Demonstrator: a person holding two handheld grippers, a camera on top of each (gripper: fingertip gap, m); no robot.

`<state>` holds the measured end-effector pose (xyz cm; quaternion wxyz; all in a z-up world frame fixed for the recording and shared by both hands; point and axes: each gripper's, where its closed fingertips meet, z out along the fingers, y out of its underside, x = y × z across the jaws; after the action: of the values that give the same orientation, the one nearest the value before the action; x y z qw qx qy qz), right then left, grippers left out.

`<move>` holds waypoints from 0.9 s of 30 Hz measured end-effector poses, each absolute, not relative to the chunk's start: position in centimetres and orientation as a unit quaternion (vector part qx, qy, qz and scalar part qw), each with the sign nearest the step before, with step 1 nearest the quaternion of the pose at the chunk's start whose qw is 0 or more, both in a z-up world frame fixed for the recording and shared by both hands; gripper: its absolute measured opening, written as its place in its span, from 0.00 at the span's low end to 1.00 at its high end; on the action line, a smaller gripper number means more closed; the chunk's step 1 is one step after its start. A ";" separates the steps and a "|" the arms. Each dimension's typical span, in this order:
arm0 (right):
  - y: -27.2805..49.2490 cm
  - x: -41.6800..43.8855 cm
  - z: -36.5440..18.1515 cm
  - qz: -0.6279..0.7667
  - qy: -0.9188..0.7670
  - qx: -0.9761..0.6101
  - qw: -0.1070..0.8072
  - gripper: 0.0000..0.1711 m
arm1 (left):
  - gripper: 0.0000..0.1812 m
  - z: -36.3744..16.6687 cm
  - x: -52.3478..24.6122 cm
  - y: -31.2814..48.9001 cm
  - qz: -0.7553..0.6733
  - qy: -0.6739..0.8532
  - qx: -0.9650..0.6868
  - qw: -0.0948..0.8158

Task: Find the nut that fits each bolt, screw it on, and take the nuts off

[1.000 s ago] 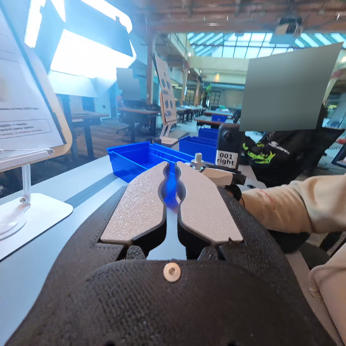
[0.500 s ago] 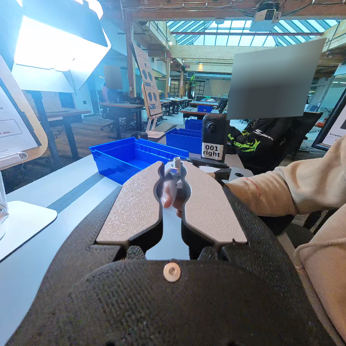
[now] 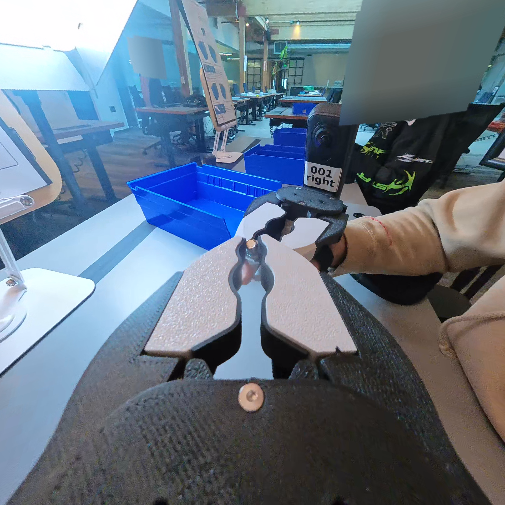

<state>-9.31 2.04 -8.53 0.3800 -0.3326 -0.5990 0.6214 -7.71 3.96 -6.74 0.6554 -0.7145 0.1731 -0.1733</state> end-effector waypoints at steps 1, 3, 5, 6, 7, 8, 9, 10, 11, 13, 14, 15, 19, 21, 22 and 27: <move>2.1 -9.2 -8.4 0.621 -0.602 -0.330 0.379 0.08 | 0.04 -6.7 -7.7 3.9 -0.183 0.171 -0.711 0.657; 2.4 -9.0 -8.1 0.625 -0.602 -0.324 0.377 0.09 | 0.04 -6.5 -7.7 3.8 -0.206 0.166 -0.703 0.660; 2.7 -8.6 -7.5 0.635 -0.596 -0.318 0.376 0.09 | 0.05 -6.5 -7.6 3.7 -0.227 0.162 -0.697 0.660; 2.8 -8.4 -7.3 0.639 -0.594 -0.316 0.374 0.09 | 0.05 -6.5 -7.4 3.7 -0.235 0.159 -0.694 0.662; 2.8 -8.3 -7.2 0.641 -0.593 -0.314 0.373 0.09 | 0.05 -6.4 -7.3 3.7 -0.242 0.156 -0.689 0.665; 2.8 -8.2 -7.1 0.643 -0.591 -0.311 0.374 0.09 | 0.05 -6.3 -7.2 3.7 -0.250 0.154 -0.686 0.666; 2.8 -8.1 -6.9 0.649 -0.588 -0.308 0.372 0.09 | 0.05 -6.2 -7.1 3.7 -0.260 0.153 -0.683 0.665; 2.7 -7.9 -6.7 0.659 -0.583 -0.302 0.367 0.09 | 0.05 -6.1 -6.9 3.6 -0.270 0.153 -0.679 0.665; 2.6 -7.7 -6.4 0.670 -0.576 -0.297 0.361 0.10 | 0.05 -6.0 -6.8 3.5 -0.278 0.153 -0.676 0.665; 2.5 -7.4 -6.0 0.686 -0.566 -0.289 0.355 0.10 | 0.05 -5.8 -6.6 3.4 -0.296 0.148 -0.667 0.668; 2.5 -7.3 -5.8 0.692 -0.562 -0.285 0.353 0.10 | 0.05 -5.6 -6.5 3.3 -0.310 0.144 -0.660 0.669; 2.4 -7.2 -5.6 0.698 -0.557 -0.282 0.350 0.10 | 0.05 -5.5 -6.4 3.2 -0.326 0.140 -0.652 0.670; 2.3 -6.7 -4.8 0.721 -0.541 -0.270 0.339 0.10 | 0.04 -4.9 -5.9 3.0 -0.401 0.114 -0.616 0.668; 2.2 -6.5 -4.5 0.731 -0.534 -0.265 0.333 0.09 | 0.04 -4.6 -5.8 2.9 -0.438 0.099 -0.596 0.666; 2.2 -6.4 -4.4 0.734 -0.531 -0.264 0.330 0.09 | 0.04 -4.5 -5.7 2.9 -0.452 0.093 -0.588 0.664; 2.3 -6.3 -4.1 0.740 -0.531 -0.266 0.316 0.09 | 0.04 -4.3 -5.6 2.8 -0.477 0.082 -0.573 0.662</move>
<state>-6.32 2.31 -4.14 0.3161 -0.2662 -0.5305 0.7401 -5.63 2.82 -4.30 0.6616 -0.5729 0.0820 -0.4768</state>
